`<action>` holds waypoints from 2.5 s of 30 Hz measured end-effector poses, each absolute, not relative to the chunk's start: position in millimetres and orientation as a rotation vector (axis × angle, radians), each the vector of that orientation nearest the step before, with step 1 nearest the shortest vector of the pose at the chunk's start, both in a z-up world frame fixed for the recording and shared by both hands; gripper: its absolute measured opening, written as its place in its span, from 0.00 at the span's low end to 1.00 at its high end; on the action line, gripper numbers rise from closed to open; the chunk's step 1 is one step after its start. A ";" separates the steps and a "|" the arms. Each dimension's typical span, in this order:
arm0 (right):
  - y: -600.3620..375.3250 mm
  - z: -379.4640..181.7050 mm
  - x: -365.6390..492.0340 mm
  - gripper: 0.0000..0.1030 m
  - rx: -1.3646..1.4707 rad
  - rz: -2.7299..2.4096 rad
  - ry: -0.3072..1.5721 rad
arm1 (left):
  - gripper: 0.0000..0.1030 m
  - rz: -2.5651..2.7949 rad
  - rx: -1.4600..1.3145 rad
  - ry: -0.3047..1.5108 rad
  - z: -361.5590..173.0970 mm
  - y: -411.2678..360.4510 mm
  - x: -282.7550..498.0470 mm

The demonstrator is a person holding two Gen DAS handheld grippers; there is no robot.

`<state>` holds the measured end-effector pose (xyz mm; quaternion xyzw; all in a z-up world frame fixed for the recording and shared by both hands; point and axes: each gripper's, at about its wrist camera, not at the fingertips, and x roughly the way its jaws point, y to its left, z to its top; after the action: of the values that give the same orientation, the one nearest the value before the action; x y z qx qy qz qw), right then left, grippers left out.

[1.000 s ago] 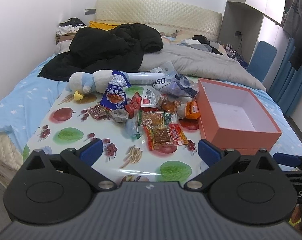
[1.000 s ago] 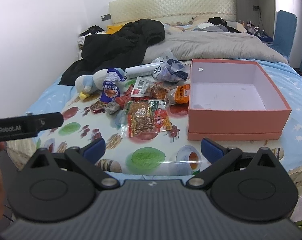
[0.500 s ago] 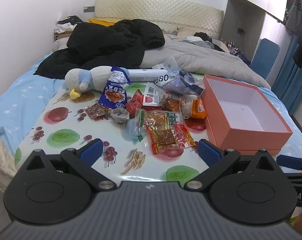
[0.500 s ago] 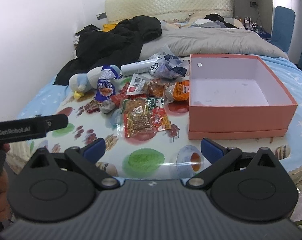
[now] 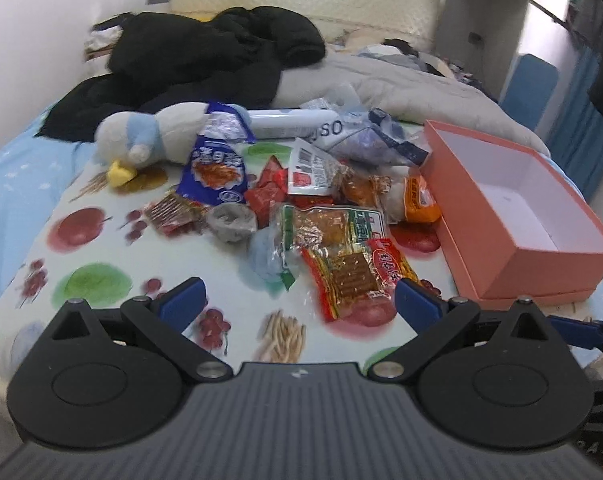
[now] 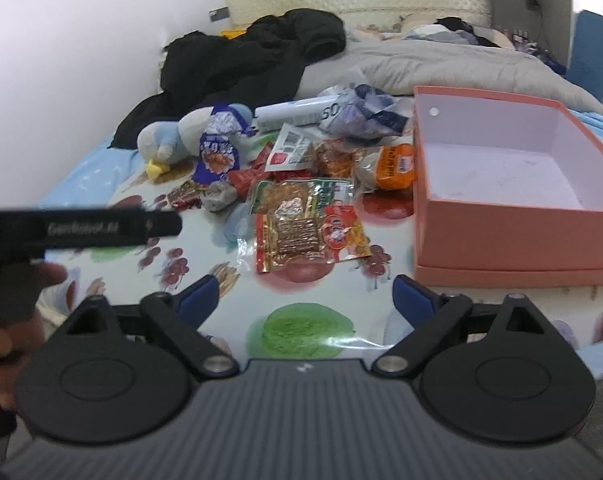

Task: Organize snacks

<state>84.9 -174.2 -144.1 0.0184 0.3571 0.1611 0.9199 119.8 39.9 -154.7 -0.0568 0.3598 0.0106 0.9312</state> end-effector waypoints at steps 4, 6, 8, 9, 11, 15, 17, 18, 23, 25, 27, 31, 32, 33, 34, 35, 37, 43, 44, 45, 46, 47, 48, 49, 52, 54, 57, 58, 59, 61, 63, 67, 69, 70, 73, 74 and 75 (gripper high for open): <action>-157.4 -160.5 101.2 0.72 -0.008 0.357 0.752 | 0.98 0.061 -0.121 0.752 -169.0 57.5 141.3; -148.3 -165.5 107.3 0.72 -0.030 0.368 0.733 | 0.98 0.065 -0.122 0.771 -177.0 66.4 152.2; -139.4 -169.4 113.8 0.72 -0.051 0.365 0.723 | 0.98 0.060 -0.137 0.774 -183.1 74.8 160.8; -135.3 -171.6 117.7 0.72 -0.050 0.375 0.720 | 0.98 0.059 -0.143 0.775 -185.7 77.8 162.1; -128.4 -176.4 125.4 0.72 -0.061 0.395 0.716 | 0.97 0.062 -0.154 0.785 -192.0 83.2 168.6; -118.3 -186.5 141.1 0.72 -0.082 0.372 0.728 | 0.95 0.071 -0.166 0.794 -203.5 93.4 183.8; -114.1 -191.5 148.9 0.72 -0.088 0.395 0.743 | 0.93 0.069 -0.178 0.805 -211.4 99.0 193.5; -113.1 -193.5 153.6 0.72 -0.081 0.402 0.750 | 0.93 0.068 -0.185 0.811 -215.3 101.5 198.5; -99.2 -206.1 172.7 0.72 -0.119 0.409 0.766 | 0.91 0.074 -0.193 0.834 -235.1 114.0 228.6; -93.0 -213.2 179.9 0.72 -0.119 0.435 0.786 | 0.91 0.074 -0.189 0.840 -241.5 118.4 241.7; -84.8 -220.9 185.9 0.72 -0.126 0.460 0.810 | 0.91 0.072 -0.182 0.838 -246.7 122.9 254.0; -66.4 -234.6 196.8 0.71 -0.188 0.476 0.806 | 0.91 0.068 -0.156 0.833 -255.9 127.3 275.3; -62.4 -237.2 199.5 0.71 -0.207 0.475 0.797 | 0.91 0.067 -0.150 0.832 -257.4 127.9 279.6; -58.3 -239.6 202.5 0.71 -0.226 0.482 0.790 | 0.91 0.060 -0.150 0.830 -259.1 129.1 284.0; -56.0 -240.7 205.3 0.71 -0.236 0.495 0.787 | 0.91 0.056 -0.152 0.830 -260.7 130.5 287.7; -54.5 -240.9 208.5 0.71 -0.239 0.503 0.783 | 0.91 0.052 -0.159 0.828 -262.2 132.1 292.2; -52.0 -241.4 216.0 0.71 -0.241 0.507 0.778 | 0.91 0.040 -0.168 0.825 -265.1 134.2 299.6; -32.5 -254.8 229.3 0.56 -0.376 0.520 0.774 | 0.86 0.008 -0.162 0.841 -273.7 131.1 317.2; -31.1 -256.2 230.1 0.57 -0.390 0.516 0.777 | 0.85 -0.002 -0.164 0.850 -275.7 129.7 319.0; -30.4 -256.3 230.3 0.56 -0.394 0.515 0.778 | 0.81 -0.010 -0.162 0.854 -277.5 128.2 319.8; -29.8 -255.9 229.8 0.52 -0.400 0.515 0.777 | 0.77 -0.009 -0.158 0.859 -279.1 126.6 320.4; -28.7 -255.5 228.6 0.49 -0.411 0.517 0.776 | 0.75 -0.001 -0.155 0.860 -279.8 125.5 320.0; -27.8 -255.5 227.2 0.43 -0.423 0.515 0.776 | 0.71 0.003 -0.156 0.856 -279.7 125.2 318.7; -27.1 -255.5 225.5 0.41 -0.437 0.506 0.773 | 0.70 0.003 -0.159 0.854 -279.4 125.3 317.2; -28.1 -252.2 219.9 0.27 -0.446 0.508 0.765 | 0.68 0.004 -0.161 0.858 -276.8 124.8 312.1; -31.0 -248.6 215.3 0.19 -0.444 0.501 0.759 | 0.68 0.006 -0.149 0.855 -273.7 122.1 305.3; -35.7 -242.7 207.2 0.14 -0.441 0.496 0.755 | 0.67 0.008 -0.143 0.864 -270.8 117.1 291.4; -37.6 -240.1 203.5 0.13 -0.441 0.495 0.751 | 0.67 0.010 -0.137 0.866 -269.7 114.7 285.9; -39.4 -237.4 199.5 0.13 -0.439 0.495 0.747 | 0.67 0.012 -0.134 0.865 -268.0 112.4 279.5; -44.0 -231.7 189.9 0.12 -0.434 0.496 0.741 | 0.67 0.012 -0.140 0.870 -265.2 108.6 265.6; -48.6 -227.5 178.4 0.12 -0.427 0.496 0.739 | 0.67 0.014 -0.142 0.874 -262.7 103.8 250.4; -58.9 -224.2 152.1 0.12 -0.416 0.500 0.745 | 0.67 0.025 -0.164 0.878 -258.6 98.8 221.0; -64.0 -224.3 139.7 0.12 -0.422 0.512 0.748 | 0.67 0.027 -0.168 0.875 -255.3 95.7 206.6; -65.8 -224.7 134.3 0.12 -0.429 0.518 0.749 | 0.67 0.025 -0.167 0.872 -253.5 94.4 200.3; -73.2 -224.5 118.3 0.12 -0.433 0.544 0.747 | 0.67 0.021 -0.164 0.870 -249.9 88.7 183.9; -75.6 -224.9 113.9 0.12 -0.437 0.550 0.747 | 0.67 0.019 -0.166 0.870 -249.1 86.3 179.3; -78.2 -224.9 110.2 0.12 -0.440 0.555 0.746 | 0.68 0.018 -0.169 0.870 -248.7 84.3 175.5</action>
<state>110.2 -78.2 -224.9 -0.2103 0.3567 0.2654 0.8707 175.5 84.3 -248.7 -0.0815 0.4208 0.0086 0.9034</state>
